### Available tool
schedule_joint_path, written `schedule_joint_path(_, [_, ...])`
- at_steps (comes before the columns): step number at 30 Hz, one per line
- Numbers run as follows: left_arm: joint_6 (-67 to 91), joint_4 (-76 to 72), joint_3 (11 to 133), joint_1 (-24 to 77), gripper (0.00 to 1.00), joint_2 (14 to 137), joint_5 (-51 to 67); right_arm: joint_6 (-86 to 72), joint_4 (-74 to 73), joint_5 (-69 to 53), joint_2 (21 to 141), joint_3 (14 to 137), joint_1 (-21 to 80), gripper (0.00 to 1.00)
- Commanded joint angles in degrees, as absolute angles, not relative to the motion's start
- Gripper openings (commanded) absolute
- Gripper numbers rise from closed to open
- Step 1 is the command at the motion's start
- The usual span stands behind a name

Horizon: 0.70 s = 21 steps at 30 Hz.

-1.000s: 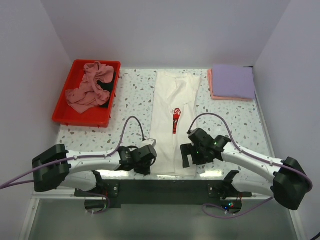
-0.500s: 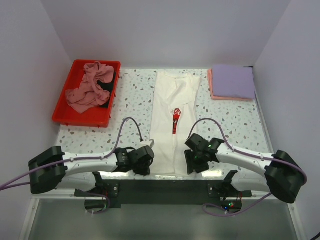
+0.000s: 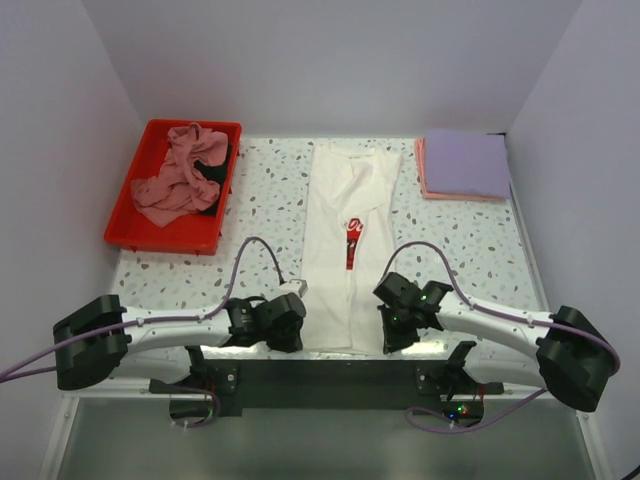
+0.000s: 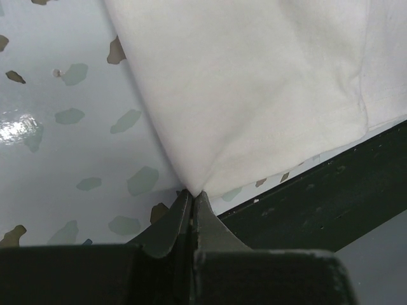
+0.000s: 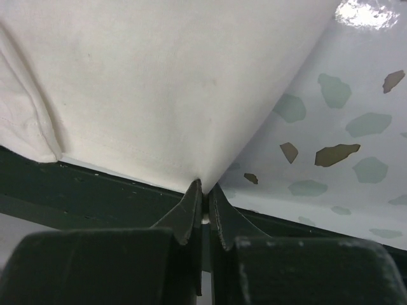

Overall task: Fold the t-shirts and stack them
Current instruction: Fold the tshirt

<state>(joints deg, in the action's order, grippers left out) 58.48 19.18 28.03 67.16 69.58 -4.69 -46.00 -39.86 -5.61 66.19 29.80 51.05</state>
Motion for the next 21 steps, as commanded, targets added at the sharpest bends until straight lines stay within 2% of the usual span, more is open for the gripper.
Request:
schedule_joint_path(1, [59.6, 20.3, 26.0, 67.1, 0.0, 68.0, -3.3, -46.8, -42.3, -7.2, 64.6, 28.7, 51.5, 0.0])
schedule_joint_path(12, [58.6, 22.7, 27.9, 67.1, 0.0, 61.4, -6.1, -43.7, -42.6, -4.0, 61.3, 32.6, 51.5, 0.0])
schedule_joint_path(21, [53.2, 26.5, 36.9, 66.3, 0.0, 62.0, -15.7, -41.0, -46.2, 9.0, 60.7, 41.9, 51.2, 0.0])
